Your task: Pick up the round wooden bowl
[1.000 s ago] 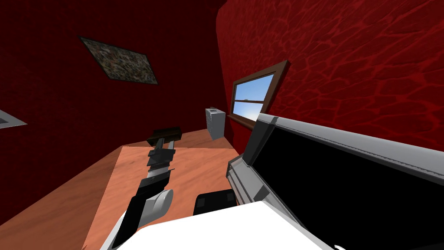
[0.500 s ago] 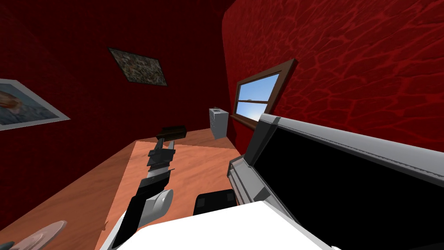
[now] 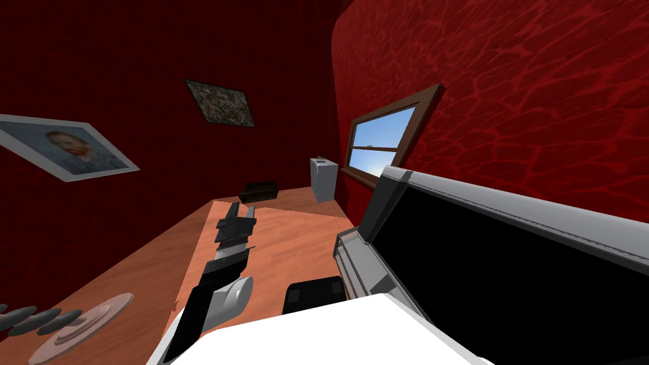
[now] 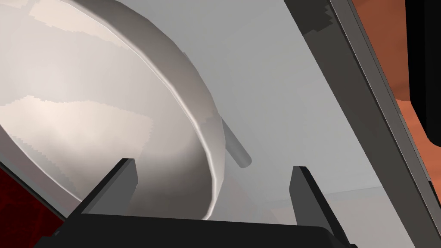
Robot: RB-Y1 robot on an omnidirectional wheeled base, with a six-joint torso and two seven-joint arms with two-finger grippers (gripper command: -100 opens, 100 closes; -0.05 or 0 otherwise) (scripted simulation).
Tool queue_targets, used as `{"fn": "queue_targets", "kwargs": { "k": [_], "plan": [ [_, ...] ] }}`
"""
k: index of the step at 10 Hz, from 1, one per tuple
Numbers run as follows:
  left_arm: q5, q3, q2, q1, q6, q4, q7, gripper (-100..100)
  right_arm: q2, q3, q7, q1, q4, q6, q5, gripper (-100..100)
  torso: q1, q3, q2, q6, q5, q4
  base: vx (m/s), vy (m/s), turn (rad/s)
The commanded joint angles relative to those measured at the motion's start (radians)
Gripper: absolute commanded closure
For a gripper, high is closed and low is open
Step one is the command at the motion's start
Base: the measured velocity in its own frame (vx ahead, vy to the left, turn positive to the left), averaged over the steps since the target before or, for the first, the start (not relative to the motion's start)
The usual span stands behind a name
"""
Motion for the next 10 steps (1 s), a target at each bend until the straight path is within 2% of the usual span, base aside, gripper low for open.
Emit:
{"fn": "queue_targets", "kwargs": {
  "k": [1, 3, 4, 6, 7, 8, 10],
  "plan": [
    [0.0, 0.0, 0.0, 0.0, 0.0, 0.0, 0.0, 0, 0.008, 0.02, -0.05, 0.001, -0.003, 0.019, 0.007, -100, 0.0, 0.0, 0.0, 0.0, 0.0, 0.0, -0.047, -0.023, 0.182],
    [0.0, 0.0, 0.0, 0.0, 0.0, 0.0, 0.0, 0, 0.008, 0.02, -0.055, 0.001, -0.003, 0.019, 0.007, -100, 0.0, 0.0, -0.001, 0.0, 0.0, 0.0, -0.03, -0.018, 0.032],
    [0.0, 0.0, 0.0, 0.0, 0.0, 0.0, 0.0, 0, 0.019, 0.029, -0.102, -0.001, 0.003, 0.031, 0.024, -100, 0.001, -0.001, -0.002, 0.0, 0.0, 0.0, -0.041, -0.009, 0.154],
    [0.0, 0.0, 0.0, 0.0, 0.0, 0.0, 0.0, 0, 0.03, 0.039, -0.149, -0.002, 0.008, 0.044, 0.042, -100, 0.0, 0.001, 0.001, -0.001, 0.0, 0.0, -0.078, -0.033, 0.195],
    [0.0, 0.0, 0.0, 0.0, 0.0, 0.0, 0.0, 0, 0.034, 0.025, -0.142, -0.007, 0.022, 0.034, 0.063, -100, -0.001, 0.001, 0.001, 0.0, 0.0, 0.0, -0.024, -0.014, -0.001],
    [0.0, 0.0, 0.0, 0.0, 0.0, 0.0, 0.0, 0, 0.034, 0.025, -0.149, -0.007, 0.022, 0.034, 0.064, 100, 0.0, -0.001, -0.001, 0.0, 0.0, 0.0, -0.005, -0.003, 0.0],
    [0.0, 0.0, 0.0, 0.0, 0.0, 0.0, 0.0, 0, 0.035, 0.025, -0.148, -0.007, 0.022, 0.033, 0.063, 100, 0.001, -0.002, -0.003, 0.0, 0.001, -0.001, 0.0, 0.0, 0.0]
  ]
}}
